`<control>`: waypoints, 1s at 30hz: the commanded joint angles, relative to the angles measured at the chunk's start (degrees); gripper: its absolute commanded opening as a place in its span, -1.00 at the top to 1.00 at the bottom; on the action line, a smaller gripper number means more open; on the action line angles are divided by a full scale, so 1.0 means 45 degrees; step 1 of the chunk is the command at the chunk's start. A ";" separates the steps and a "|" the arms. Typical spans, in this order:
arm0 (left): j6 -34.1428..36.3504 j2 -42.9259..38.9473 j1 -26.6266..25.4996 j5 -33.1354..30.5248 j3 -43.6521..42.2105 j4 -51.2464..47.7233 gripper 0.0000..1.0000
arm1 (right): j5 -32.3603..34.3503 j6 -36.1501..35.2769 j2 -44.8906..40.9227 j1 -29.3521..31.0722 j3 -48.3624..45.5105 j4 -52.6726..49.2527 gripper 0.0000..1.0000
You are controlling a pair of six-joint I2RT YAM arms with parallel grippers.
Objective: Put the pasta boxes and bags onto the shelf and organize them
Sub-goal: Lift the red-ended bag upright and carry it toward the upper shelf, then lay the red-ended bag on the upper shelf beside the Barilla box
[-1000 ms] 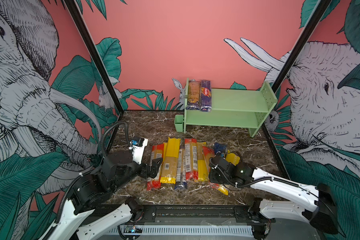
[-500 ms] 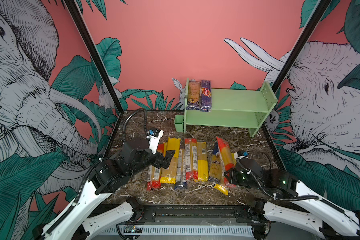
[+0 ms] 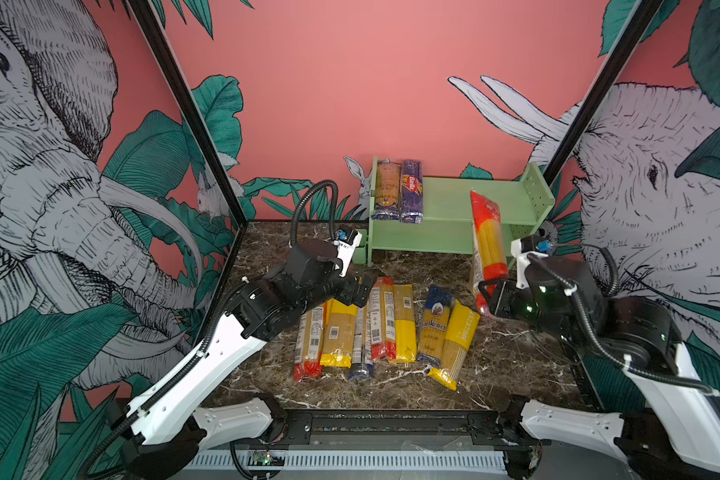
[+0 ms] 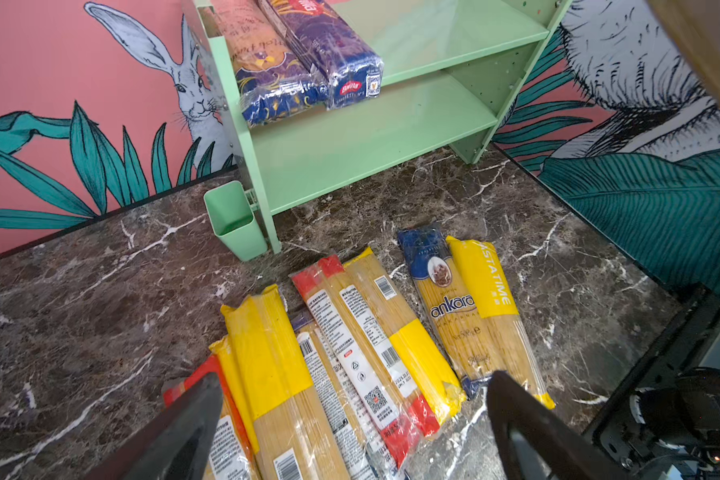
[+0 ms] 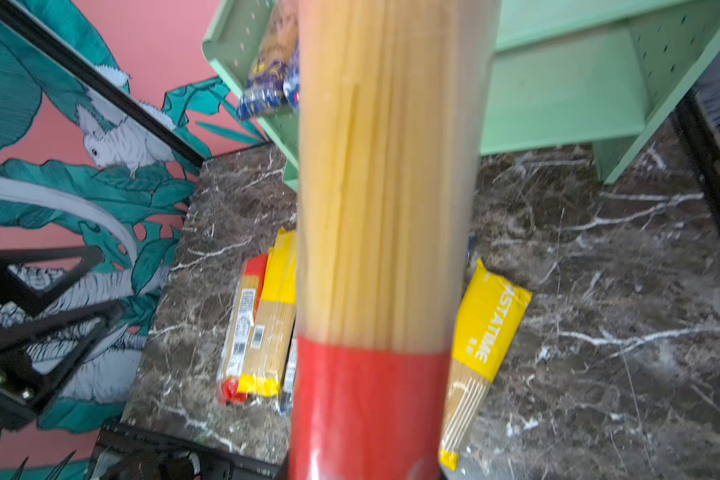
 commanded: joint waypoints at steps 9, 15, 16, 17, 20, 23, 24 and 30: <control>0.1626 0.1433 0.0078 -0.1057 0.1468 0.1297 -0.99 | -0.4318 -0.4330 0.6684 -0.5048 0.7018 0.1924 1.00; 0.1811 0.1549 0.0092 -0.2324 0.1541 0.1791 -0.99 | -0.6188 -0.4903 1.1340 -0.6698 1.2502 0.1086 1.00; 0.1810 0.1615 0.0112 -0.2575 0.1531 0.1853 -0.99 | -0.6646 -0.4851 1.1819 -0.6945 1.2813 0.1238 1.00; 0.1804 0.1650 0.0116 -0.2730 0.1536 0.1886 -0.99 | -0.6978 -0.4780 1.2063 -0.7127 1.2753 0.1454 1.00; 0.1627 0.1839 0.0136 -0.3048 0.1621 0.1974 -0.99 | -0.7823 -0.4701 1.2432 -0.7460 1.1746 0.2542 1.00; 0.1347 0.1997 0.0155 -0.3286 0.1758 0.1952 -0.99 | -0.8092 -0.4780 1.2899 -0.7521 1.1600 0.2732 1.00; 0.1270 0.2028 0.0141 -0.3345 0.1805 0.1924 -0.99 | -0.8193 -0.4805 1.3040 -0.7520 1.1627 0.2754 1.00; 0.1108 0.1931 0.0145 -0.3822 0.1793 0.1858 -0.99 | -0.8382 -0.4699 1.3641 -0.7533 1.1632 0.2993 1.00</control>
